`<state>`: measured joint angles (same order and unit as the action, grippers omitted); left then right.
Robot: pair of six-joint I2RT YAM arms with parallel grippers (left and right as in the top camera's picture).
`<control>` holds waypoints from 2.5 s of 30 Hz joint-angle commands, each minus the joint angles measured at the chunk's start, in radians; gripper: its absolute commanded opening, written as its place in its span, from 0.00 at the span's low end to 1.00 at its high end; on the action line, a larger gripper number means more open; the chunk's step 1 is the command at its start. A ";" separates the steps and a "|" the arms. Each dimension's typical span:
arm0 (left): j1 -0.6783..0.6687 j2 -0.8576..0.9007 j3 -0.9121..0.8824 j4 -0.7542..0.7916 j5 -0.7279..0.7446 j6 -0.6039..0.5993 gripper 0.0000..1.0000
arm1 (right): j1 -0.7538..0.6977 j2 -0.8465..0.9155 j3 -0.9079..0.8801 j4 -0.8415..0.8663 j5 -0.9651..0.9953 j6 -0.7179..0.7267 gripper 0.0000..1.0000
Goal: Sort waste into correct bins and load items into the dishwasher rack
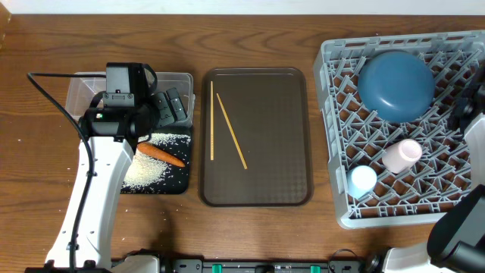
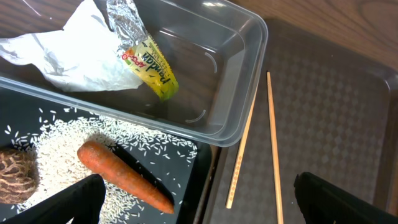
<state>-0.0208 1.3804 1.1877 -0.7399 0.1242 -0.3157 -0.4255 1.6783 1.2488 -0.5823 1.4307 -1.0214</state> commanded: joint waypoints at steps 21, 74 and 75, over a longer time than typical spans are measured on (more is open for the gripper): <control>0.002 0.005 -0.006 -0.003 -0.005 0.004 0.98 | 0.003 0.179 -0.003 0.097 0.005 -0.029 0.01; 0.002 0.005 -0.006 -0.003 -0.005 0.004 0.98 | 0.172 0.179 -0.006 0.065 -0.261 0.423 0.41; 0.002 0.005 -0.006 -0.003 -0.005 0.004 0.98 | 0.179 0.179 -0.006 0.065 -0.274 0.423 0.45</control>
<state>-0.0208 1.3804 1.1877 -0.7399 0.1242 -0.3153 -0.2699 1.8515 1.2469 -0.5156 1.1992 -0.6277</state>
